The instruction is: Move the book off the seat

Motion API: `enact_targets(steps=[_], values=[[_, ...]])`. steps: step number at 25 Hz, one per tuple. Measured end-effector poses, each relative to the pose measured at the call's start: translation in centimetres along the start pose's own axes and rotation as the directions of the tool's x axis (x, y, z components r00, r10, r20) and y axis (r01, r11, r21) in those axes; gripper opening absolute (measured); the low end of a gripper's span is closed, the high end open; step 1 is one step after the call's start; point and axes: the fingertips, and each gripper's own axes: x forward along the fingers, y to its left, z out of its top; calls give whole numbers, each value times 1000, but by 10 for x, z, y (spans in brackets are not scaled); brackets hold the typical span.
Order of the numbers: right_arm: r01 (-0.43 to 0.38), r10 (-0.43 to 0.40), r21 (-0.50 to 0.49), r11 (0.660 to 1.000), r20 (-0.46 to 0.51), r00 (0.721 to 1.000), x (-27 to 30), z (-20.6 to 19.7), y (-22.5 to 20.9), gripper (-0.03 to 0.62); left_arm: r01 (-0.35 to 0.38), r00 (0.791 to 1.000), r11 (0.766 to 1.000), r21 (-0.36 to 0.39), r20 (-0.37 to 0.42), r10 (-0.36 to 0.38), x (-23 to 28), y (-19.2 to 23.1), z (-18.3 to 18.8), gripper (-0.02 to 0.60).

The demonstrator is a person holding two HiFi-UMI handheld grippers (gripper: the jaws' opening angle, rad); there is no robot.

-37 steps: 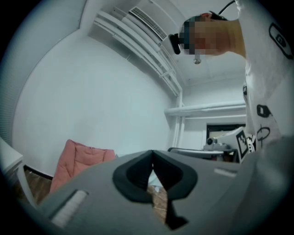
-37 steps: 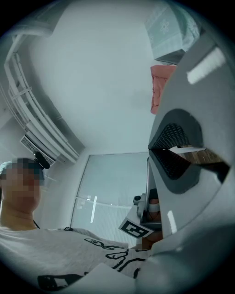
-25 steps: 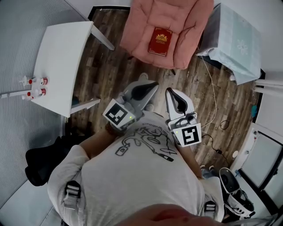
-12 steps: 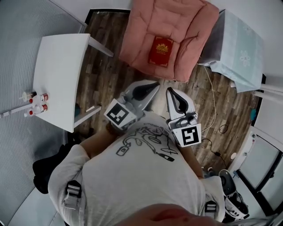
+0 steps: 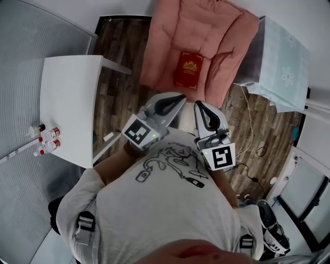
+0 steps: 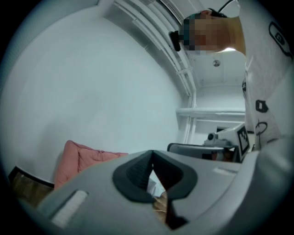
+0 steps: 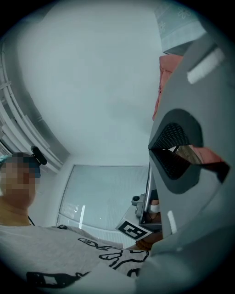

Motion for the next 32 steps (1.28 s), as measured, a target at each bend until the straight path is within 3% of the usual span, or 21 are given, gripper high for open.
enact_targets(steps=[16,32], values=[[58,-58,12,998,-41,997,55,-17,-31,6,-7,999,1000,-17,-37,7,17,73,-8,2],[76,-75,7,997,-124,990,57,-69,-61,6,-41,995,999,-34,-96,38,31,83,-49,2]])
